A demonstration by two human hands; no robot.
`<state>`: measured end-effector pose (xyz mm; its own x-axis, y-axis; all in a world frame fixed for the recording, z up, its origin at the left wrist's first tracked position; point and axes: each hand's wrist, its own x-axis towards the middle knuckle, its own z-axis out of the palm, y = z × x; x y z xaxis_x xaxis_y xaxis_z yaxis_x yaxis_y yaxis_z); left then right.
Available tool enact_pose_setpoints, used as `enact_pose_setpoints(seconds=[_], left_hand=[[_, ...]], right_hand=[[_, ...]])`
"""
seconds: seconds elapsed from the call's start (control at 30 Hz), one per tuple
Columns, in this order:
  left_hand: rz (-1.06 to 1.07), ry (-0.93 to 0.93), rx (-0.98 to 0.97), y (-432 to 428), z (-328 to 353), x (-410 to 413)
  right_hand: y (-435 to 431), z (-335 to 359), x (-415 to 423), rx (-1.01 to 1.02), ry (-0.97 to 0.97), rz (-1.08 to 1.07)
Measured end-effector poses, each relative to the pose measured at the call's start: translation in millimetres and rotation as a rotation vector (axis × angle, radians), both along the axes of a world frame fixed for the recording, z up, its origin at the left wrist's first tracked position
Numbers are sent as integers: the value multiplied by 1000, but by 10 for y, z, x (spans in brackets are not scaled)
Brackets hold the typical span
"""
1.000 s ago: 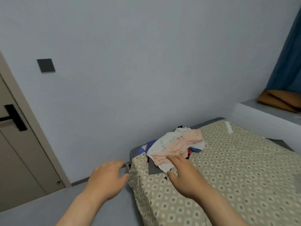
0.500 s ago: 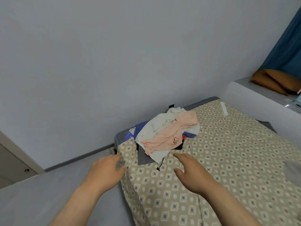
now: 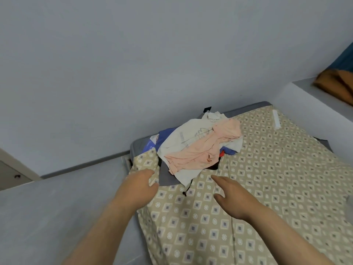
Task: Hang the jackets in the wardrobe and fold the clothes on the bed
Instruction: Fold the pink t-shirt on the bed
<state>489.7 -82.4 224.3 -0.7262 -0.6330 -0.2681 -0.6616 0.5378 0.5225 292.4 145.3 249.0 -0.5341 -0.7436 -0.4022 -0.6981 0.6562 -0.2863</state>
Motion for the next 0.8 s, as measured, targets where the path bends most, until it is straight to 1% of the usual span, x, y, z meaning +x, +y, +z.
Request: enact_pose_setpoints(seconds=[0.13, 0.2, 0.33, 0.4, 0.47, 0.53, 0.57, 0.6, 0.67, 0.7, 0.73, 0.8], left_hand=[[15, 26, -29, 11, -513, -454], [18, -10, -42, 37, -848, -702], [-29, -127, -116, 71, -1560, -1246], [-29, -129, -122, 73, -1928, -1522], [20, -34, 3, 64, -2339, -1802], [97, 102, 184, -33, -2749, -2105], [120, 159, 215, -107, -2956, -2269], [120, 189, 195, -181, -3173, -2422], [97, 189, 162, -293, -3622, -2629], [94, 179, 174, -313, -3836, -2693], [102, 178, 175, -310, -4036, -2724], [160, 217, 123, -309, -4339, -2736]], right_hand=[[-284, -442, -488, -11, -3, 77], [-411, -768, -788, -7, -2, 117], [-686, -1637, -1409, 39, 15, 222], [-813, -2099, -1693, 124, 45, 293], [-910, -2545, -1962, 213, 63, 341], [-1011, -2973, -2253, 229, 52, 325], [-1059, -3181, -2428, 219, 57, 317], [-1080, -3383, -2605, 212, 77, 314], [-1089, -3726, -2908, 220, 139, 301], [-1072, -3869, -2994, 230, 201, 314], [-1052, -3996, -3022, 199, 300, 362], [-1037, -4226, -3023, -11, 521, 528]])
